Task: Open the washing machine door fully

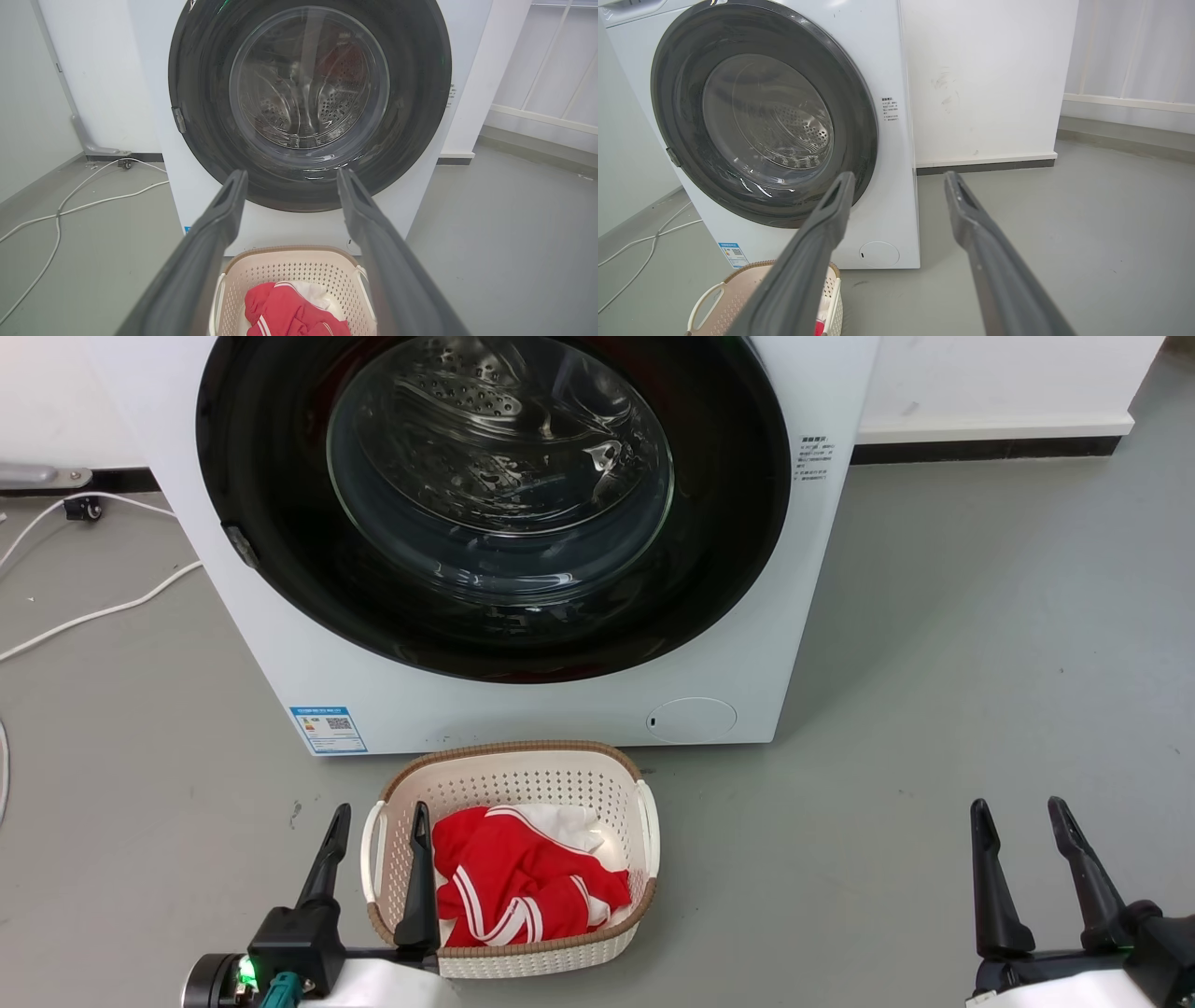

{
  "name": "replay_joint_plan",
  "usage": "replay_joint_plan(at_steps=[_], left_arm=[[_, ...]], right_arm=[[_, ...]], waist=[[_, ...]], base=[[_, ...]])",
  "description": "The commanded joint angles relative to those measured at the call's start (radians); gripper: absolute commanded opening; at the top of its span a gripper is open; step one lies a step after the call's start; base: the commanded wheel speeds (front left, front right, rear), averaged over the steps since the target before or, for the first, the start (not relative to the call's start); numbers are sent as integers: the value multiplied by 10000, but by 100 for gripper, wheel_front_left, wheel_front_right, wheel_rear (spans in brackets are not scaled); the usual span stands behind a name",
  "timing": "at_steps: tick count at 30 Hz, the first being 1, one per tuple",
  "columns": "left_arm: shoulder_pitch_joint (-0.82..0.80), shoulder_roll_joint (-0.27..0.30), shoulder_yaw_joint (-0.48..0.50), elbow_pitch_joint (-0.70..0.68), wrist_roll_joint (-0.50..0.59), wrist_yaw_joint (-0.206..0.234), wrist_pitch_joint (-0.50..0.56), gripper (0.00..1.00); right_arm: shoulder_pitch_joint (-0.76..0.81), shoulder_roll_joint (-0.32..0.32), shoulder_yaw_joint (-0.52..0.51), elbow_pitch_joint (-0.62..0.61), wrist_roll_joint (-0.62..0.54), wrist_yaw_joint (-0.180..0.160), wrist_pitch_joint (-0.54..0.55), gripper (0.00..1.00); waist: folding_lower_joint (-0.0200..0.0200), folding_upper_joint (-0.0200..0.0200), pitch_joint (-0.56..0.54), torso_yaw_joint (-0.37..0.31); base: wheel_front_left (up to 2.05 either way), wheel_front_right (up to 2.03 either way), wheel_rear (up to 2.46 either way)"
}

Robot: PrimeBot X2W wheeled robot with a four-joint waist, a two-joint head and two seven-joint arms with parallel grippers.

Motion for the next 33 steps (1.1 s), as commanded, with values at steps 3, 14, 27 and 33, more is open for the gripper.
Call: replay_joint_plan(at_steps=[3, 14, 27, 33], left_arm=[[126, -30, 22, 2, 324, -50, -129, 100], [216, -94, 204, 65, 598, -168, -244, 100], [177, -104, 166, 181, 442, -121, -244, 100], [237, -104, 152, 209, 449, -69, -244, 100]], right_arm=[[154, 6, -68, -14, -139, -3, -125, 100], [296, 9, 9, 141, -72, -3, -242, 100], [279, 9, 145, 243, 190, -3, -238, 100], [297, 9, 138, 257, 59, -3, -237, 100]], waist=[[0, 0, -8, -3], [0, 0, -38, 1], [0, 0, -53, 47], [0, 0, -74, 51]], base=[[0, 0, 0], [0, 0, 0], [0, 0, 0], [0, 0, 0]])
